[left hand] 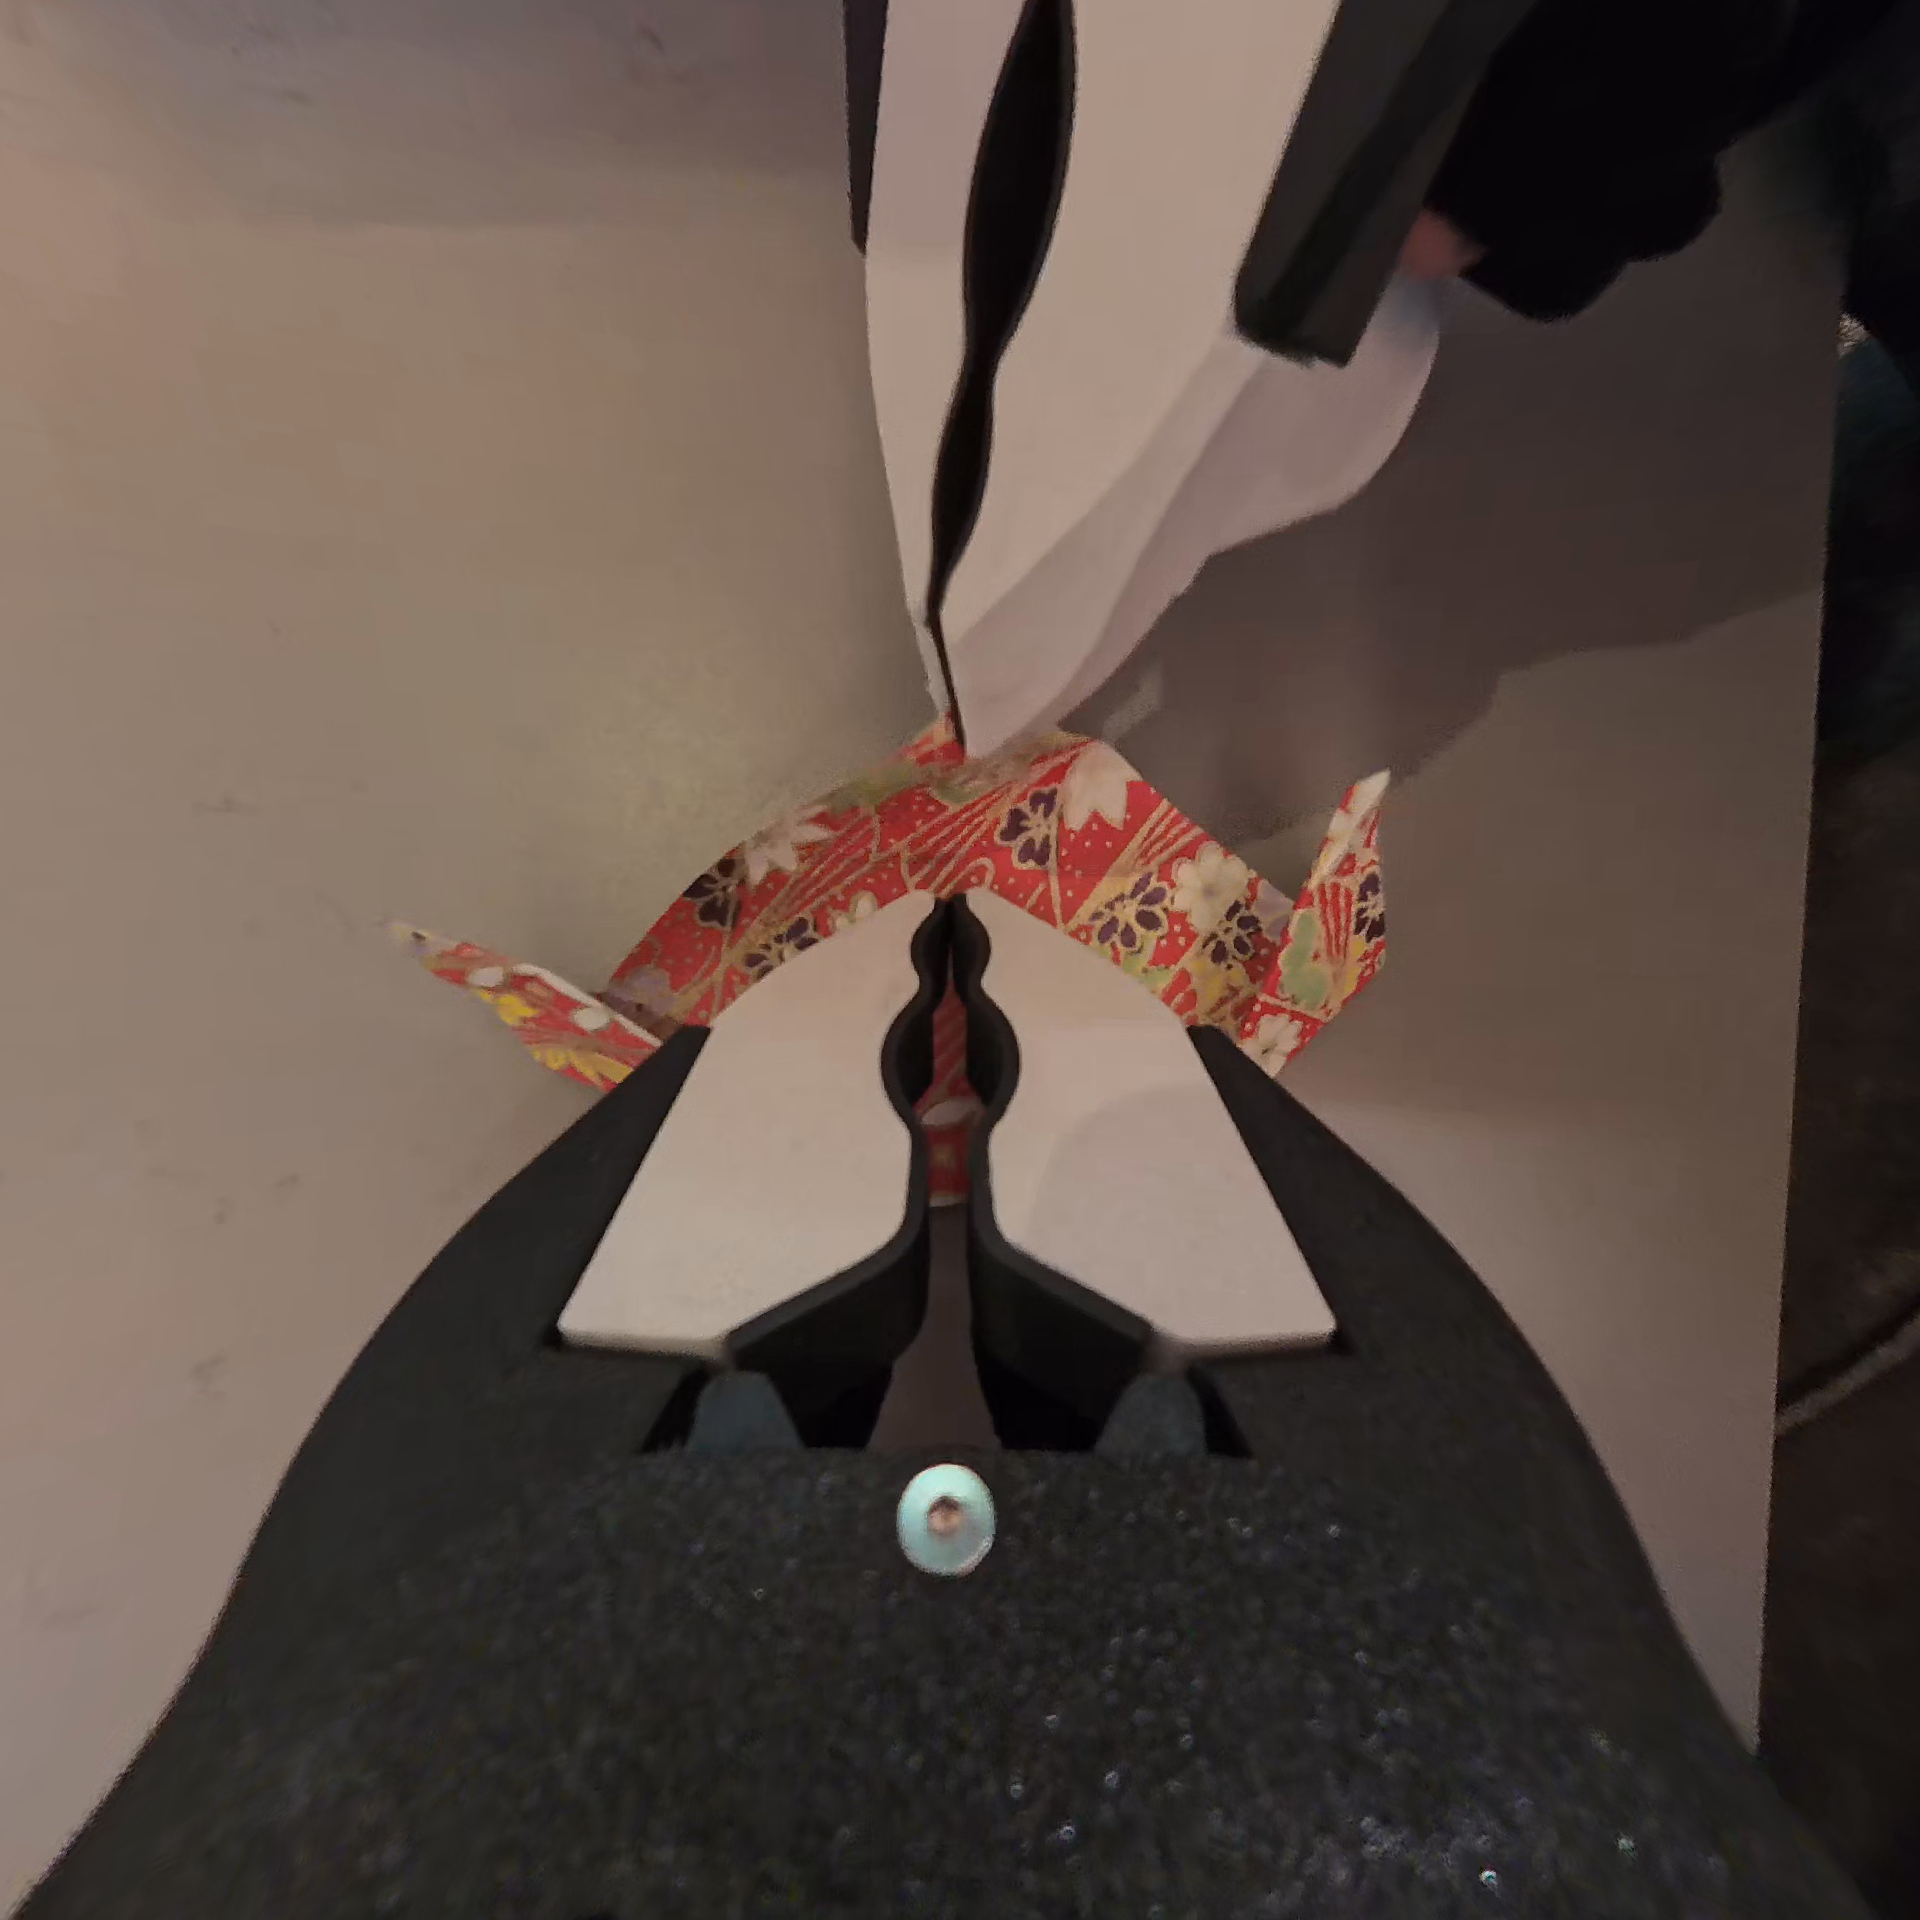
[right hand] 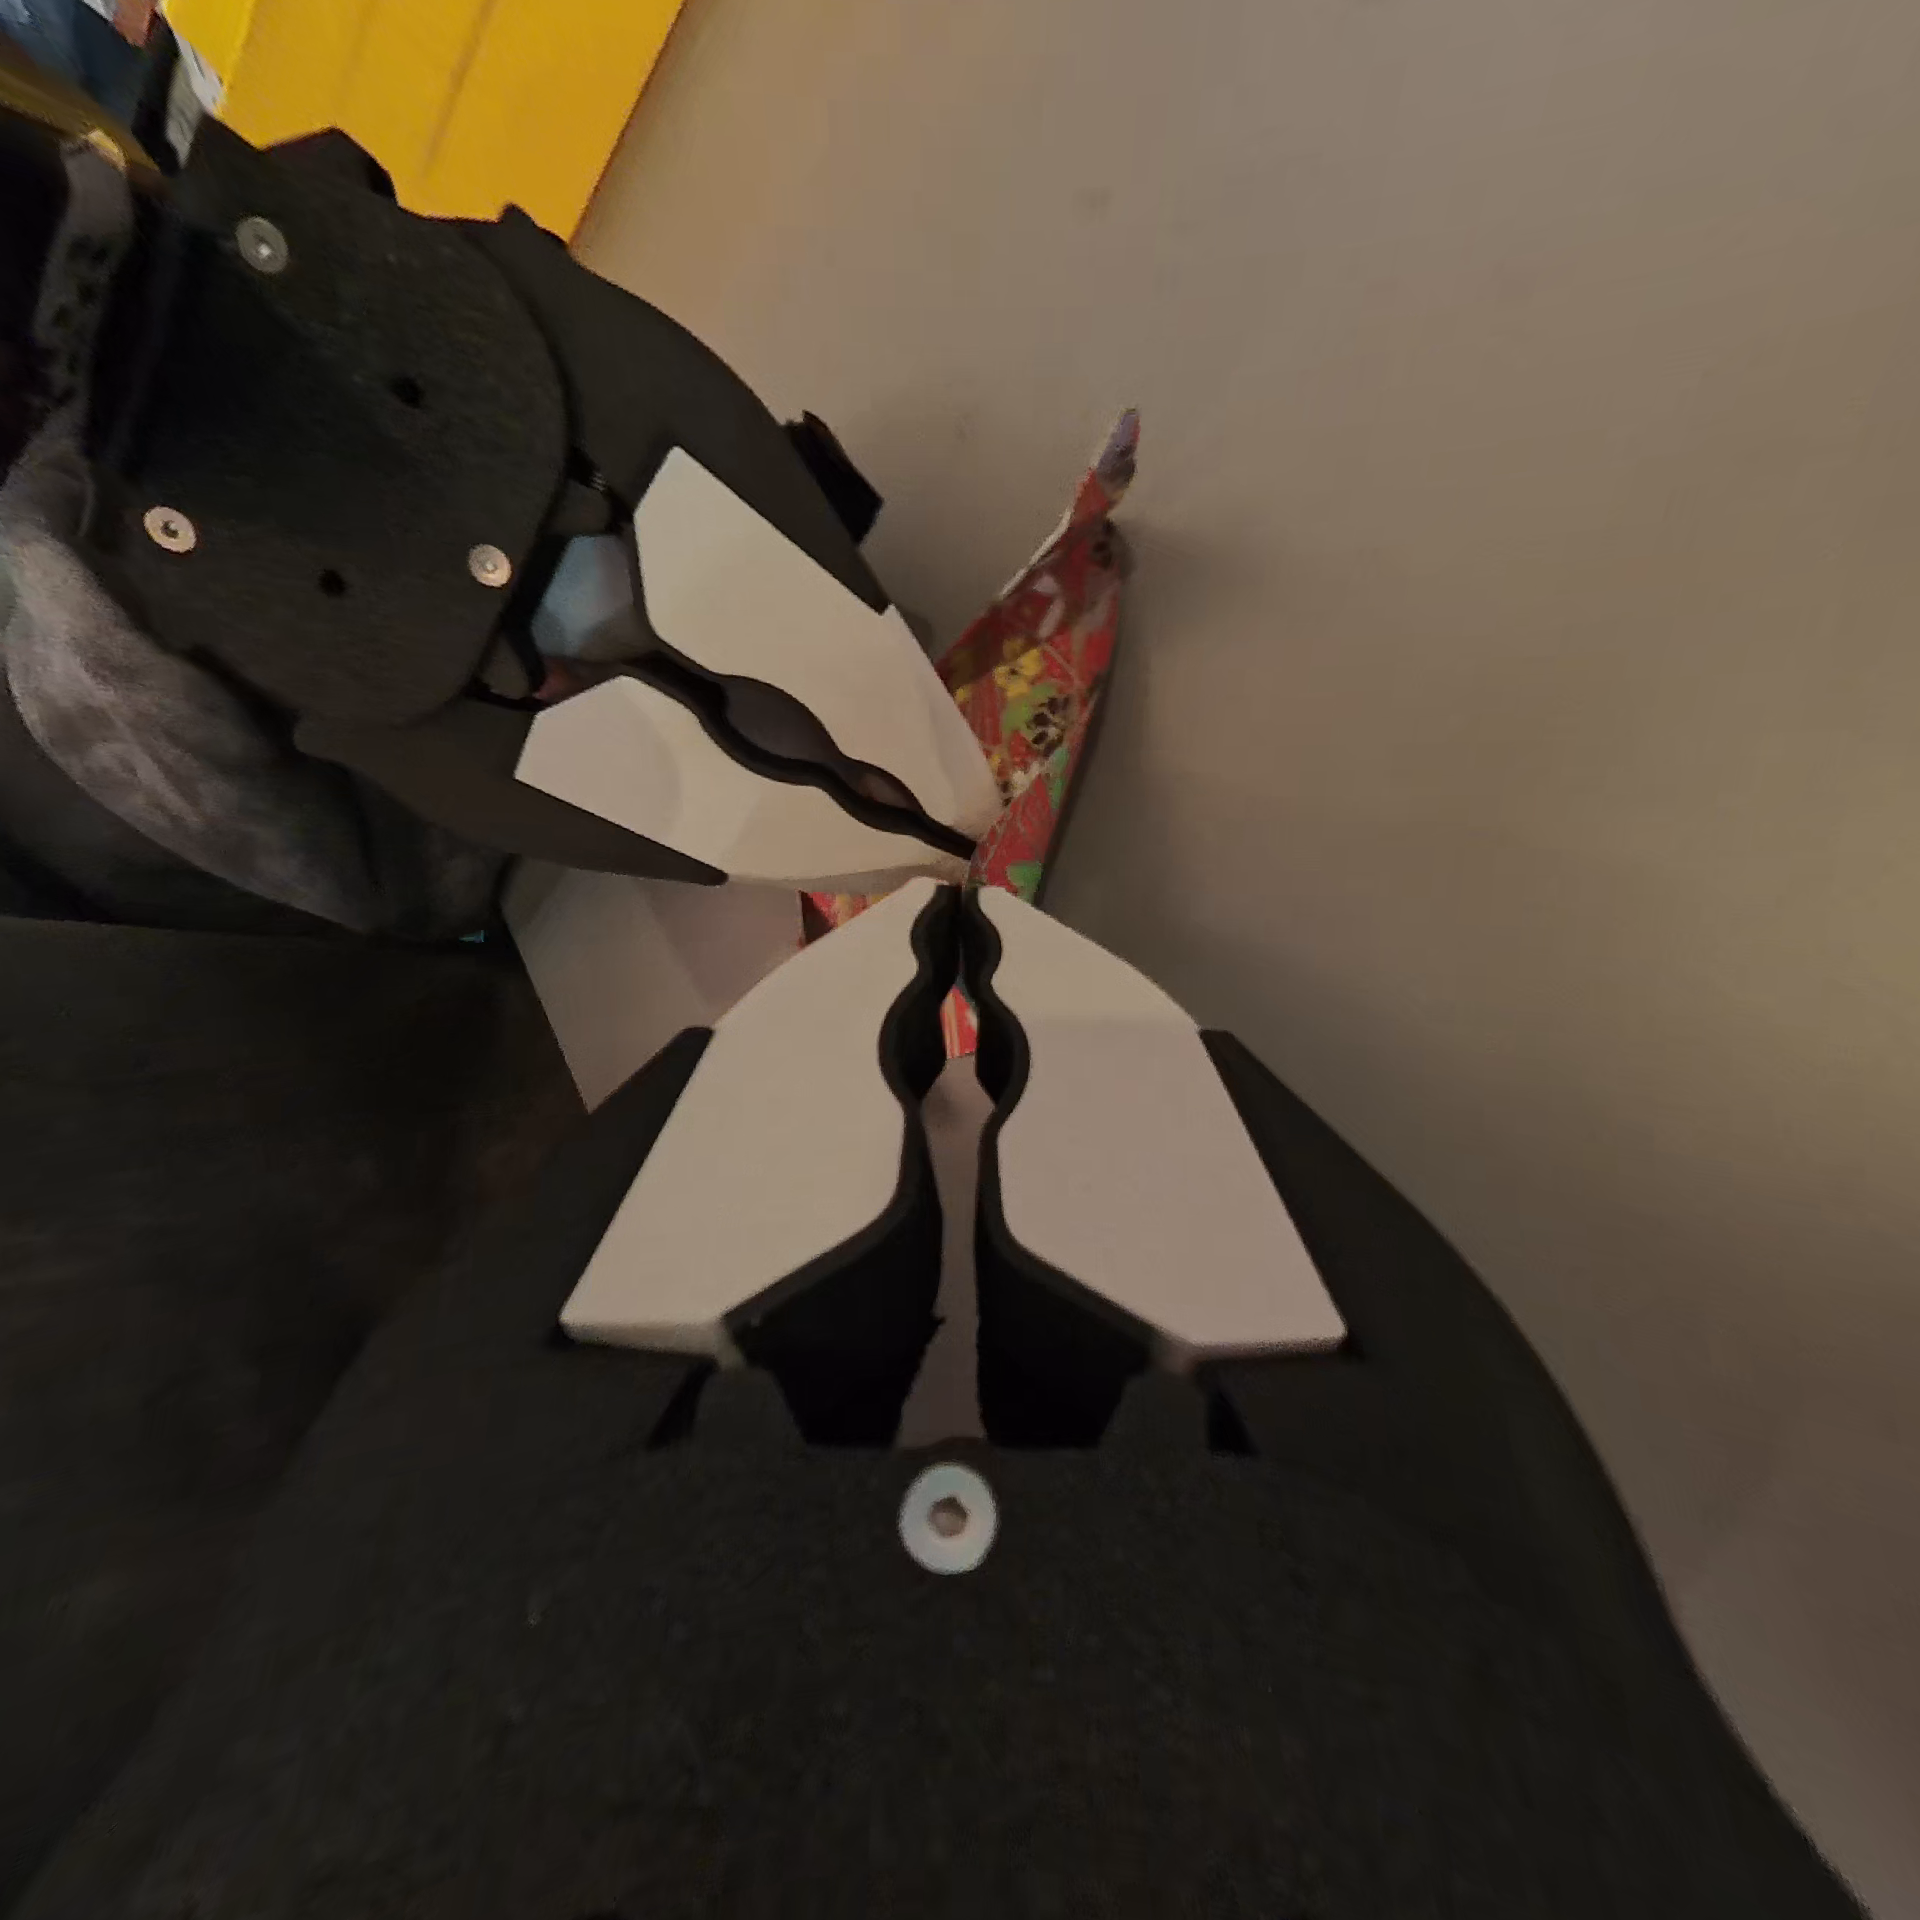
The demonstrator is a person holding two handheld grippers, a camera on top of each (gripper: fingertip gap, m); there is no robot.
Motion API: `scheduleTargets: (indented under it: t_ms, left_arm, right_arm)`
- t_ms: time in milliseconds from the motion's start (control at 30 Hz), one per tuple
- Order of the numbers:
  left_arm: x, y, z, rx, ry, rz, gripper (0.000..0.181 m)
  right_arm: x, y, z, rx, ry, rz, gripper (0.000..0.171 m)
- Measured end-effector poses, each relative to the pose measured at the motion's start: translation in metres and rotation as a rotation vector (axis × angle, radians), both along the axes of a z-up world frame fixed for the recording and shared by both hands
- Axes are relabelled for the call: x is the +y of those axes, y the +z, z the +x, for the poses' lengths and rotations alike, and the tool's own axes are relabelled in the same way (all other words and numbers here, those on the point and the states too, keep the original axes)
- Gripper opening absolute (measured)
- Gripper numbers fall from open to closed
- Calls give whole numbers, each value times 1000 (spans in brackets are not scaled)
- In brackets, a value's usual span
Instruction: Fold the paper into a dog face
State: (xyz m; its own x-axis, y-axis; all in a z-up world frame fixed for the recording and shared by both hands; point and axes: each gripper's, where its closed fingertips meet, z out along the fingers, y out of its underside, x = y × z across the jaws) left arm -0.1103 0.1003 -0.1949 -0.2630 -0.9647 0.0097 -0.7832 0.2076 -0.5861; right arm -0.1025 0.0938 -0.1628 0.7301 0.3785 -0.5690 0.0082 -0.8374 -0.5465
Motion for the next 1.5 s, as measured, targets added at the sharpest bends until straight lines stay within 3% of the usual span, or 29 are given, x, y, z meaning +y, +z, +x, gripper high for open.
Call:
scheduleTargets:
  t_ms: [533,1500]
  left_arm:
    - [15,4,-23,-9,17,63,0]
    - [13,0,-34,-2,51,38,0]
  right_arm:
    - [5,-26,-14,-118,34,-27,0]
    - [9,-29,-45,-142,40,-21,0]
